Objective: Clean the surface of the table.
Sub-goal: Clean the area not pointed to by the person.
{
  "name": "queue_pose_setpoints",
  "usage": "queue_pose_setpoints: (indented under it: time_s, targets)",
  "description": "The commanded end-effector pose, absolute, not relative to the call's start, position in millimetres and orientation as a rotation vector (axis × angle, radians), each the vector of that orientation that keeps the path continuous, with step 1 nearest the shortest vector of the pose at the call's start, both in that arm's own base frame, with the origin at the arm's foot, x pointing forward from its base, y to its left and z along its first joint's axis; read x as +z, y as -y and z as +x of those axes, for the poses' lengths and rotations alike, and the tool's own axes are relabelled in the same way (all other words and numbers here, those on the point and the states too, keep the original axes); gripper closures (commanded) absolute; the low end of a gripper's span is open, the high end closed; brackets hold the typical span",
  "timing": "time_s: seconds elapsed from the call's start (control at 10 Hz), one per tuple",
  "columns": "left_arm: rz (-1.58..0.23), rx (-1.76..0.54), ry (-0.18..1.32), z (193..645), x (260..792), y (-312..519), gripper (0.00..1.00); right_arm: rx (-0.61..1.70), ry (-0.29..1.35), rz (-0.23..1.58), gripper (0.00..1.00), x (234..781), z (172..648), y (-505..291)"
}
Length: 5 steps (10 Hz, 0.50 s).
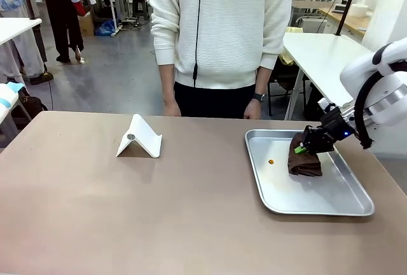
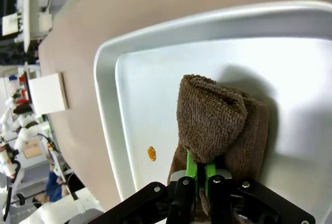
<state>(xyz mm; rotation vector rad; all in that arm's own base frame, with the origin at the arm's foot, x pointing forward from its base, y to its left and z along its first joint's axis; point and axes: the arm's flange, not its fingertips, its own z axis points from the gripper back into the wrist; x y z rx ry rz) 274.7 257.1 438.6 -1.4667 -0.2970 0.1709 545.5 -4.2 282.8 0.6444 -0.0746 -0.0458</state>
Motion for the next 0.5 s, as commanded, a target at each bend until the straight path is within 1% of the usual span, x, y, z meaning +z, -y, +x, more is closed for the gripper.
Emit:
queue_pose_setpoints:
  time_s: [0.0, 0.4]
  targets:
    - [-1.483, 0.185, 0.308, 275, 444, -254, 0.78, 0.052, 0.005, 0.654, 1.0, 267, 544, -22]
    - [-1.483, 0.185, 0.308, 275, 444, -254, 0.78, 0.209, -0.089, 0.686, 1.0, 264, 537, -75]
